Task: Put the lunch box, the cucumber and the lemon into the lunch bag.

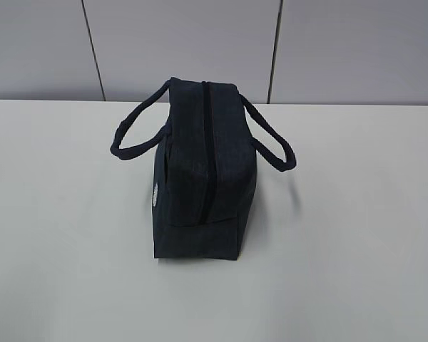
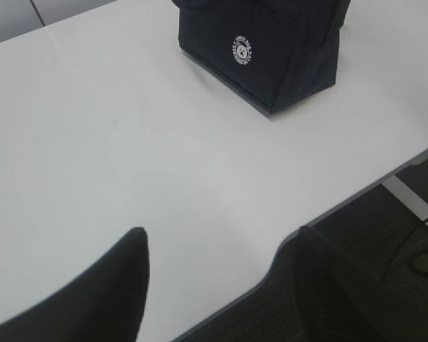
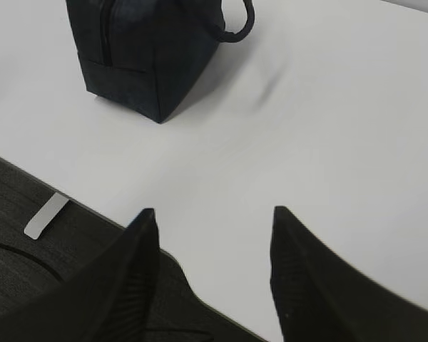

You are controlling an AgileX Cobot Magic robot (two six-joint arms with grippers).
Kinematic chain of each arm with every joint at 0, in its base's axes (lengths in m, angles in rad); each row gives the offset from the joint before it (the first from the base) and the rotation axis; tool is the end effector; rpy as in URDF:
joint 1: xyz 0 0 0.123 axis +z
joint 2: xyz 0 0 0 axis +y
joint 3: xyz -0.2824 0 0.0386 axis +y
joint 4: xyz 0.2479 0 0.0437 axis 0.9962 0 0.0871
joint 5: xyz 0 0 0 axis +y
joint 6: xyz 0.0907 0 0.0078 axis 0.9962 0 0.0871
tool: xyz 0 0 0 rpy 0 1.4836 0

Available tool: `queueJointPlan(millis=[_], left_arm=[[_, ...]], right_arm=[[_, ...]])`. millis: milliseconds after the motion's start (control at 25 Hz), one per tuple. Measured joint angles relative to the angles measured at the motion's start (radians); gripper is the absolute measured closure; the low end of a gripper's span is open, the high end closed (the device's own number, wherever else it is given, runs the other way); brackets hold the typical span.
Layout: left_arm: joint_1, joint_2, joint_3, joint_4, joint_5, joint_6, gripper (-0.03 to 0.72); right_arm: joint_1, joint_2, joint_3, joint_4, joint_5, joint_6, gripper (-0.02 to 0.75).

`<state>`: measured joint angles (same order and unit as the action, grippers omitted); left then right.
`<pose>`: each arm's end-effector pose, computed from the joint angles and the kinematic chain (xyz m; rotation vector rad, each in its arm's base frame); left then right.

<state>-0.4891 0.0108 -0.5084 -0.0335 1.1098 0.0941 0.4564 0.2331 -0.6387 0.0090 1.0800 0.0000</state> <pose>-0.0068 0.0005 0.2757 0.6083 2.0178 -0.2782 0.0180 0.0096 0.3132 -0.4911 2.1145 0.2739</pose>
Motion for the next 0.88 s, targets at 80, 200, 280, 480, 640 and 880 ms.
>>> queueJointPlan(millis=[80,200,280,480,640,880], left_arm=[[0.000,0.000,0.000,0.000,0.000,0.000,0.241],[0.000,0.000,0.000,0.000,0.000,0.000,0.241],[0.000,0.000,0.000,0.000,0.000,0.000,0.241],[0.000,0.000,0.000,0.000,0.000,0.000,0.241],[0.000,0.000,0.000,0.000,0.000,0.000,0.241],[0.000,0.000,0.000,0.000,0.000,0.000,0.241]], right_arm=[[0.000,-0.065,0.026,0.021,0.009,-0.019,0.356],[0.000,-0.145,0.054,0.038,0.013,-0.025,0.356],[0.000,-0.184,0.071,0.044,0.013,-0.028,0.356],[0.000,-0.244,0.108,0.051,0.015,-0.034,0.356],[0.000,-0.248,0.121,0.059,0.012,-0.050,0.356],[0.000,-0.248,0.145,0.072,0.054,-0.087,0.356]])
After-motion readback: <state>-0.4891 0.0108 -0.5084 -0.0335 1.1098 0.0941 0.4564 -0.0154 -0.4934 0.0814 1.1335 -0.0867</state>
